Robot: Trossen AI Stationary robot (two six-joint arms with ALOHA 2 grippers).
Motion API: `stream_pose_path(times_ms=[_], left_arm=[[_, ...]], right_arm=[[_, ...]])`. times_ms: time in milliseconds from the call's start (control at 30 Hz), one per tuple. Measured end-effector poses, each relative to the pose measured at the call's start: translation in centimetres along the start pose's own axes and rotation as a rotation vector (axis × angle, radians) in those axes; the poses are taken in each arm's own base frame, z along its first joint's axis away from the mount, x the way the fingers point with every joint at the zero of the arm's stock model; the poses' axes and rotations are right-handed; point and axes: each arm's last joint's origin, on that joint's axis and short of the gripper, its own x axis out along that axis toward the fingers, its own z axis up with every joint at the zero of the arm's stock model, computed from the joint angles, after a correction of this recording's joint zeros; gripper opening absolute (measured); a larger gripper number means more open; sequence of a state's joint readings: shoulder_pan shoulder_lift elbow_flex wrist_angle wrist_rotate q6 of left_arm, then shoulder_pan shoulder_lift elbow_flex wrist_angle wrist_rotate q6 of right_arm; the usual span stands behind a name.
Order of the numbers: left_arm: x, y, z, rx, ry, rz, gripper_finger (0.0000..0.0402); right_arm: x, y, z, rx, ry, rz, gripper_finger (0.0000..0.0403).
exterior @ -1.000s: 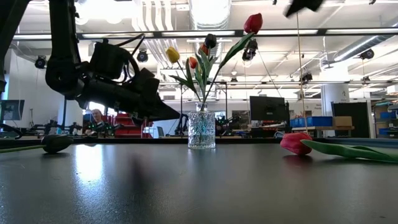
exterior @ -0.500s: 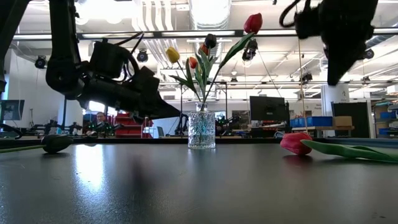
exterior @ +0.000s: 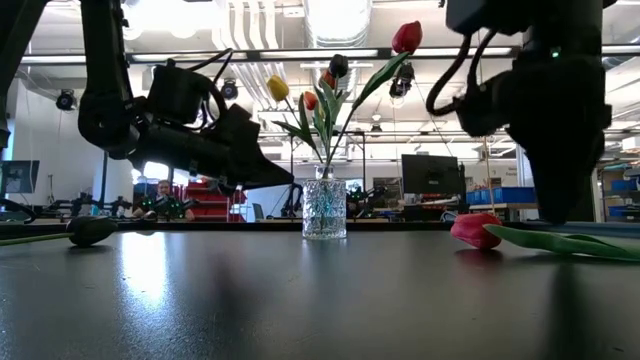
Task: Sort flowers into vase by color
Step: Put the red tulip into the transparent vase
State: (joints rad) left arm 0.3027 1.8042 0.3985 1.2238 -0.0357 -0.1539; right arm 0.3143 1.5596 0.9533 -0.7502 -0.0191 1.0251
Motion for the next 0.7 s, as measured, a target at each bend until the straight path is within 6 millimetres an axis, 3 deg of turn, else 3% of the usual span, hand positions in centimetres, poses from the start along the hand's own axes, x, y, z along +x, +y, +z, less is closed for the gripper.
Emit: stream_pose_path(times_ms=[200, 533, 700], left_arm=[[0.0, 0.0, -0.2, 0.000, 0.025, 0.003, 0.0000], [0.0, -0.1, -0.4, -0.004, 0.041, -0.010, 0.0000], [0.0, -0.2, -0.4, -0.010, 0.042, -0.024, 0.0000]], right_arm=[[1.3, 1.1, 0.1, 0.031, 0.039, -0.026, 0.0210], [2.7, 1.0, 0.1, 0.070, 0.078, -0.091, 0.0209], [2.5, 1.2, 0.2, 0.067, 0.084, -0.077, 0.0177]])
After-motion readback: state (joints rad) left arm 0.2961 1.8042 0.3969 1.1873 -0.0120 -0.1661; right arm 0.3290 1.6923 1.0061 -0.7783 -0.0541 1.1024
